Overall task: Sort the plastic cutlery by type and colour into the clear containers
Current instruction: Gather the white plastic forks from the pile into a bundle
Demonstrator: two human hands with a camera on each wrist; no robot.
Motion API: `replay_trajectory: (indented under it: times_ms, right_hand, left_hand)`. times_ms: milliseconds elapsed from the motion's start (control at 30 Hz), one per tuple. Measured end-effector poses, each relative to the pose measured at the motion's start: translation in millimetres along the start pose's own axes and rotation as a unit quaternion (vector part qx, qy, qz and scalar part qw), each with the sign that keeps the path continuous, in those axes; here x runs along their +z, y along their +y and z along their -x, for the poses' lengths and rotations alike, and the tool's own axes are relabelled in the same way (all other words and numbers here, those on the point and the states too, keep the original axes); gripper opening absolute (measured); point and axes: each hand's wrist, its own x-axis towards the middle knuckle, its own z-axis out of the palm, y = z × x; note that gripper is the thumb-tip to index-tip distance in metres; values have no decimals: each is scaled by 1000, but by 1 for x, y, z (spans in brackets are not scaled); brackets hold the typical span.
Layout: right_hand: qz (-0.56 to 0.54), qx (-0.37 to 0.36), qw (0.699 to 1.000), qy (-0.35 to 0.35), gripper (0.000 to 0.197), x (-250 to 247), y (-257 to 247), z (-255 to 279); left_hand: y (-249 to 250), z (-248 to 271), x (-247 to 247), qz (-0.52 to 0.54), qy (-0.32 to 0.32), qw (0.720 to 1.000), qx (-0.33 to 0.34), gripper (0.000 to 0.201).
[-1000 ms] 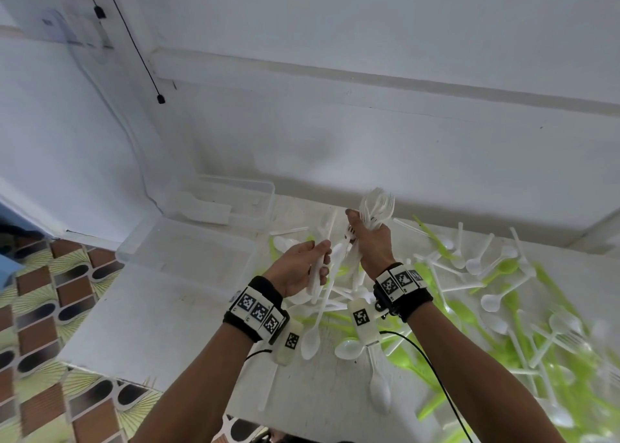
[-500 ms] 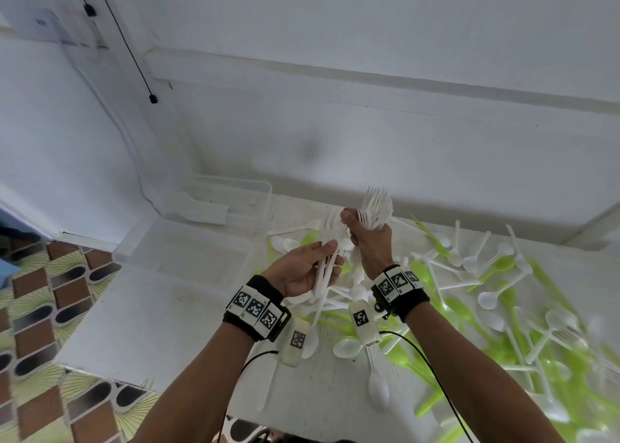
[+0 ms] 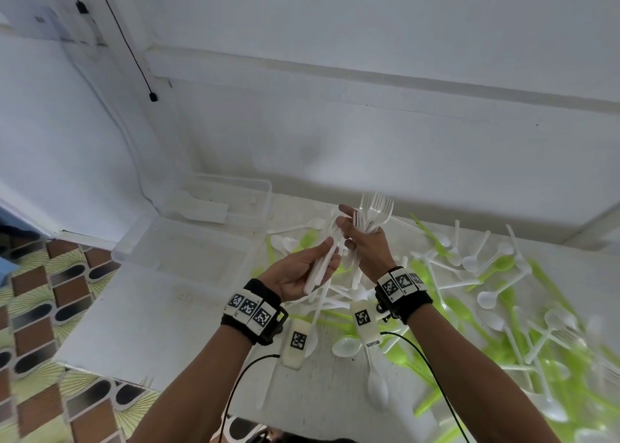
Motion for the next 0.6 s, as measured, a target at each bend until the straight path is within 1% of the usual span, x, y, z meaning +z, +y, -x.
replay_trajectory:
  times_ms: [33,67,133,167,267,300,333,400,467,533,600]
  right_hand:
    - [9,-7,1000,-11,21,-1,0,0]
    - [16,-15,1000,-17,22,-2,-1,1]
    - [40,-30,998,-24,20,-4,-6,2]
    - [57,-36,997,-30,19,-5,-9,3]
    - [106,-52,992,-36,9,-8,-19,2]
    - [119,-51,991,-36,7,-10,-22,2]
    - [132,-50,989,-40,8,-12,-25,1]
    - [170,-40,982,-67,18,-17,-32,0]
    - [230,-14,968,-103,25,-24,-42,-1]
    - [320,13,938,-128,23,-28,-51,-3]
    - [390,19,911,-131,31,-30,-56,-7]
  left_hand:
    - [2,1,-1,8,-15,1000,-17,23]
    - [4,2,-2,13,-33,999,-30,25]
    - [8,4,-5,10,-66,997,-45,46]
    - [9,5,-6,4,-72,996,-48,49]
    - [11,8,-5,-22,-47,998,-42,34]
    - [12,9,-4,-25,-36,998,-41,32]
    - [12,10,-4,-34,-23,999,-33,33]
    - [13,10,-8,-67,4,998,-2,40]
    - [12,9,-14,-122,-2,992,24,45]
    - [11,9,-18,-183,16,983,26,45]
    - [10,8,-20,-217,34,975,24,43]
